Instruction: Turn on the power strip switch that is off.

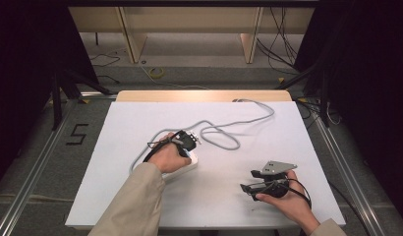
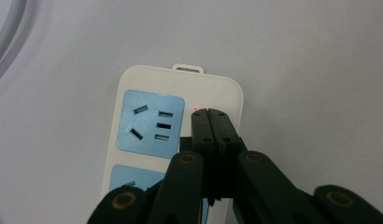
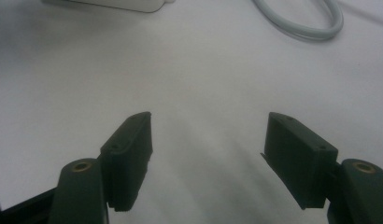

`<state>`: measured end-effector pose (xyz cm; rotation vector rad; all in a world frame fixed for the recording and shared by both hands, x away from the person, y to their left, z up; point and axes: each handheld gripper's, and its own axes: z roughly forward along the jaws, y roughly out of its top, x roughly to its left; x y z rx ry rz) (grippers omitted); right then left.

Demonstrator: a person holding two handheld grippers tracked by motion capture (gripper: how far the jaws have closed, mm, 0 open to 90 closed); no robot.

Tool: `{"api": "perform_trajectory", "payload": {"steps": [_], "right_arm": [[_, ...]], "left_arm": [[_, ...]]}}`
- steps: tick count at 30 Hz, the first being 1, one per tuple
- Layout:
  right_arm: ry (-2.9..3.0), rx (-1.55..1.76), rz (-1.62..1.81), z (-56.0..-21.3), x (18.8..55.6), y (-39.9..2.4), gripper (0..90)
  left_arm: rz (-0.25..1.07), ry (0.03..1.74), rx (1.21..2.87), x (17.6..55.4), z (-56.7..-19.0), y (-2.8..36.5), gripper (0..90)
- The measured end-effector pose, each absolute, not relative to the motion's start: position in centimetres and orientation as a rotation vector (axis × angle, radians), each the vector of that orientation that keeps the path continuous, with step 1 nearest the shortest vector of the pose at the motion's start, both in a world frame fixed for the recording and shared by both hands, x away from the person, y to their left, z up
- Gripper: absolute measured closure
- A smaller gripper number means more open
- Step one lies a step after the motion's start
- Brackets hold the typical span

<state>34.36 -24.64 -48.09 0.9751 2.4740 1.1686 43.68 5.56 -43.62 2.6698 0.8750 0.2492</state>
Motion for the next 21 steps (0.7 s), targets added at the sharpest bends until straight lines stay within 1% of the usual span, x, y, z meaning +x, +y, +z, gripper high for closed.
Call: {"api": "perform_trajectory", "payload": {"steps": [6, 13, 18, 21], "right_arm": [[2.471, 0.979, 1.172, -48.1, 34.4, -24.7, 33.0], [2.468, 0.983, 1.175, -48.0, 34.4, -24.7, 33.1], [2.467, 0.976, 1.176, -48.0, 34.4, -24.8, 33.1], [2.465, 0.981, 1.179, -48.0, 34.3, -24.7, 33.1]], "left_arm": [[0.239, 0.865, 2.665, 43.7, -43.6, 5.7, 89.8], [0.276, 0.836, 2.634, 43.6, -43.3, 5.9, 88.8], [0.306, 0.802, 2.595, 43.1, -42.6, 6.3, 81.2], [0.313, 0.796, 2.545, 42.8, -42.4, 7.1, 74.0]]}}
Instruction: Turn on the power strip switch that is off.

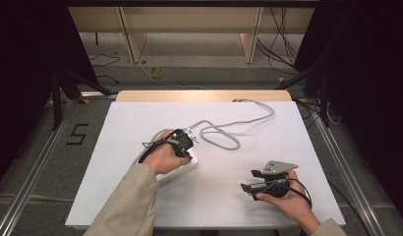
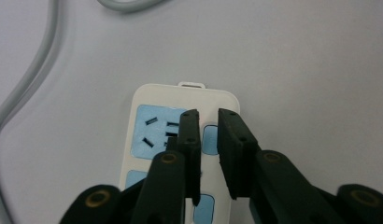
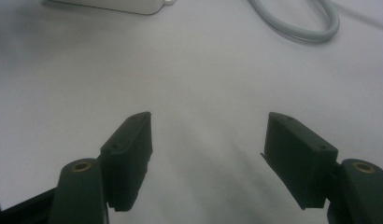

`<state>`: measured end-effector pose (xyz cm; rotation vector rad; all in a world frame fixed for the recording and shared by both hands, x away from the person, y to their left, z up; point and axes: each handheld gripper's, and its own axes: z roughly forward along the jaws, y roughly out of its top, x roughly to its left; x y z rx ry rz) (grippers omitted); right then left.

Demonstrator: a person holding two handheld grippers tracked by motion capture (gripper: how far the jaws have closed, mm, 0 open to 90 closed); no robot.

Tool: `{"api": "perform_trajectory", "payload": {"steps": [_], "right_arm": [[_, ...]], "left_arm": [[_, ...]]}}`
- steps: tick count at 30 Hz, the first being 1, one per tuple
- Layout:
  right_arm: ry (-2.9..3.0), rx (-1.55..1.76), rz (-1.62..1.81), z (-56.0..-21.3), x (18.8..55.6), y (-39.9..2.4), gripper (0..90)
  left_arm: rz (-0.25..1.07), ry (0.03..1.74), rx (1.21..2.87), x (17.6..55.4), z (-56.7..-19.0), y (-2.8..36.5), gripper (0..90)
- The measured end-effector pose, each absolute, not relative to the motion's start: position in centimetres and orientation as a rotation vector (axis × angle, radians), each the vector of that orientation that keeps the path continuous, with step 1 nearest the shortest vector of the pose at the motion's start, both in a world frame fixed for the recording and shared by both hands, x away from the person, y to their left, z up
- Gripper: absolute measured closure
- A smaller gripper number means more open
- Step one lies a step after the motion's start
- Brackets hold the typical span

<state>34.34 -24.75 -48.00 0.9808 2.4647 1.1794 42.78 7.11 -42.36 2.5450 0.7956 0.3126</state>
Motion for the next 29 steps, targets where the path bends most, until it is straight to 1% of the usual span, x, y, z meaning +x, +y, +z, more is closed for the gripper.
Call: {"api": "perform_trajectory", "payload": {"steps": [2, 5, 6, 8, 11, 12, 15, 19, 23, 29], "right_arm": [[2.464, 0.981, 1.179, -48.0, 34.4, -24.7, 33.1], [2.467, 0.977, 1.178, -48.0, 34.4, -24.7, 33.1], [2.468, 0.98, 1.177, -48.0, 34.4, -24.7, 33.1], [2.466, 0.982, 1.178, -48.0, 34.4, -24.7, 33.1], [2.465, 0.982, 1.179, -48.0, 34.3, -24.6, 33.1], [2.465, 0.982, 1.179, -48.0, 34.3, -24.6, 33.1], [2.464, 0.981, 1.179, -48.0, 34.3, -24.7, 33.1], [2.463, 0.983, 1.181, -48.0, 34.3, -24.7, 33.1], [2.464, 0.981, 1.179, -48.1, 34.3, -24.6, 33.1], [2.464, 0.981, 1.175, -48.1, 34.3, -24.6, 33.1]], "left_arm": [[0.314, 0.795, 2.495, 42.5, -42.2, 7.8, 68.5], [0.313, 0.794, 2.398, 42.0, -42.2, 9.0, 57.1], [0.321, 0.784, 2.374, 41.8, -42.3, 9.4, 55.3], [0.34, 0.775, 2.339, 41.3, -42.5, 10.2, 49.7], [0.374, 0.79, 2.299, 40.4, -42.7, 11.2, 38.1], [0.38, 0.79, 2.284, 40.2, -42.7, 11.6, 35.8], [0.379, 0.794, 2.218, 39.1, -42.8, 12.7, 31.7], [0.435, 0.801, 2.162, 37.6, -43.4, 14.3, 27.8], [0.477, 0.828, 2.121, 36.2, -43.9, 16.1, 27.6], [0.497, 0.861, 2.071, 35.0, -44.3, 17.8, 27.2]]}}
